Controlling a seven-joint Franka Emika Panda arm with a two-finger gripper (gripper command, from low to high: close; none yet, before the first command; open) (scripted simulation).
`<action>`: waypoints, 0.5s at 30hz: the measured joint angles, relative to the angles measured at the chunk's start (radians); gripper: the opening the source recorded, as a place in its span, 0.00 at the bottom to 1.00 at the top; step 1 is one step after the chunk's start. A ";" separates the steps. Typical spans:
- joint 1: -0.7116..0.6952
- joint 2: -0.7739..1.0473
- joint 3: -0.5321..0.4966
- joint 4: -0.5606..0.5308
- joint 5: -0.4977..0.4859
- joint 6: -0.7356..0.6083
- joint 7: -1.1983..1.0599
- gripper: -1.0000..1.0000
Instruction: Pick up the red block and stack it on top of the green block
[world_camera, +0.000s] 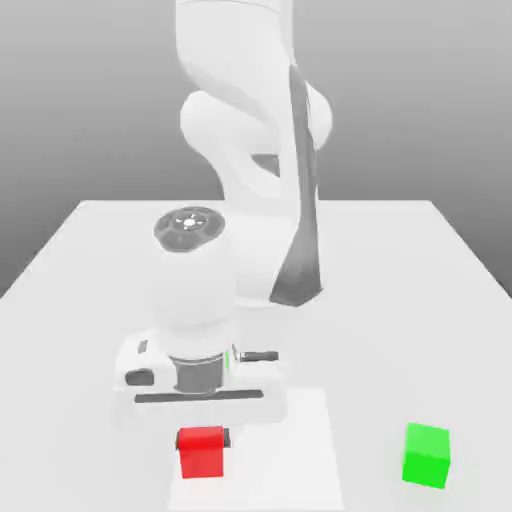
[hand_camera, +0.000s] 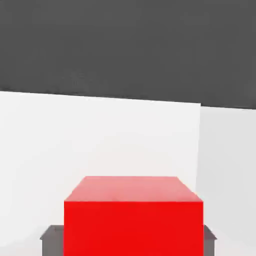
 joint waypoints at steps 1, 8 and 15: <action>-0.006 0.017 0.007 0.003 0.005 0.015 -0.003 0.00; 0.028 -0.170 -0.024 -0.022 -0.065 -0.146 0.063 0.00; 0.216 -0.187 0.102 0.050 -0.104 -0.234 0.358 0.00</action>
